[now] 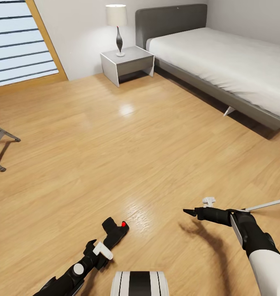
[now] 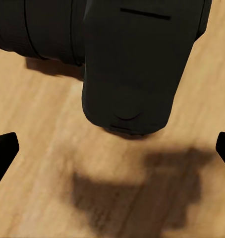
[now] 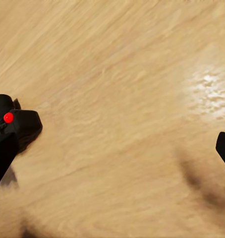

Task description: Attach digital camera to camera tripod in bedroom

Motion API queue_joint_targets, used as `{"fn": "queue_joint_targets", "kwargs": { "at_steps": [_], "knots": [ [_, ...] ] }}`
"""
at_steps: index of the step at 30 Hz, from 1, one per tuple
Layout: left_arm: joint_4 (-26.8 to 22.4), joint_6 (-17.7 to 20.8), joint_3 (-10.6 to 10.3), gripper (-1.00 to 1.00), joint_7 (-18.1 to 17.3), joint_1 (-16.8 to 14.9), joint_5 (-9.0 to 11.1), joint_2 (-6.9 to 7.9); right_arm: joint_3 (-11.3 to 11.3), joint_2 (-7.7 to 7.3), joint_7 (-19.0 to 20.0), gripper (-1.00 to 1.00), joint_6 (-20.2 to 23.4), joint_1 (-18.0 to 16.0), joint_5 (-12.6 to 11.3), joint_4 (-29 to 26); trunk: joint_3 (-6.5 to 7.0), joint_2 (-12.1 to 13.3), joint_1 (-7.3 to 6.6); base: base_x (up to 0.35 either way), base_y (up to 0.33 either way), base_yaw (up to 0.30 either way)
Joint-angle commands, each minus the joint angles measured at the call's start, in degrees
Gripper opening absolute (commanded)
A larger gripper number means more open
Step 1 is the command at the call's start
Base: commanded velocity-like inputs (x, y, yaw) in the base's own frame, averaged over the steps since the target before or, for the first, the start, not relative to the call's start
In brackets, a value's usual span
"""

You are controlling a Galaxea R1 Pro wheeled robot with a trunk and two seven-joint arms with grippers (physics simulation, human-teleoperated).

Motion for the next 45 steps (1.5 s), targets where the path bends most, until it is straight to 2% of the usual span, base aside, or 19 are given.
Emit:
{"fn": "queue_joint_targets", "kwargs": {
  "at_steps": [1, 8, 18, 45],
  "knots": [
    [0.0, 0.0, -0.3, 1.00, 0.2, 0.0, 0.2, 0.07, -0.2, 0.04, 0.4, 1.00, 0.3, 0.0, 0.4, -0.1, -0.04, 0.0, -0.01, 0.000, 0.000, 0.000],
    [-0.1, 0.0, -0.3, 1.00, 0.2, 0.0, 0.2, 0.06, -0.3, -0.13, 0.2, 1.00, 0.3, 0.0, 0.4, 0.0, -0.04, 0.0, -0.01, 0.000, 0.000, -0.012],
    [-0.1, 0.0, -0.3, 1.00, 0.2, 0.0, 0.1, 0.06, -0.3, -0.39, -0.3, 1.00, 0.5, 0.0, 0.4, 0.1, -0.04, 0.0, -0.01, 0.000, 0.000, -0.162],
    [0.1, 0.0, -0.3, 1.00, 0.2, 0.0, 0.0, 0.06, -0.2, -0.19, -1.5, 1.00, 0.3, 0.0, 0.4, 0.1, -0.04, 0.0, -0.01, 0.000, 0.000, -0.042]
  ]
}}
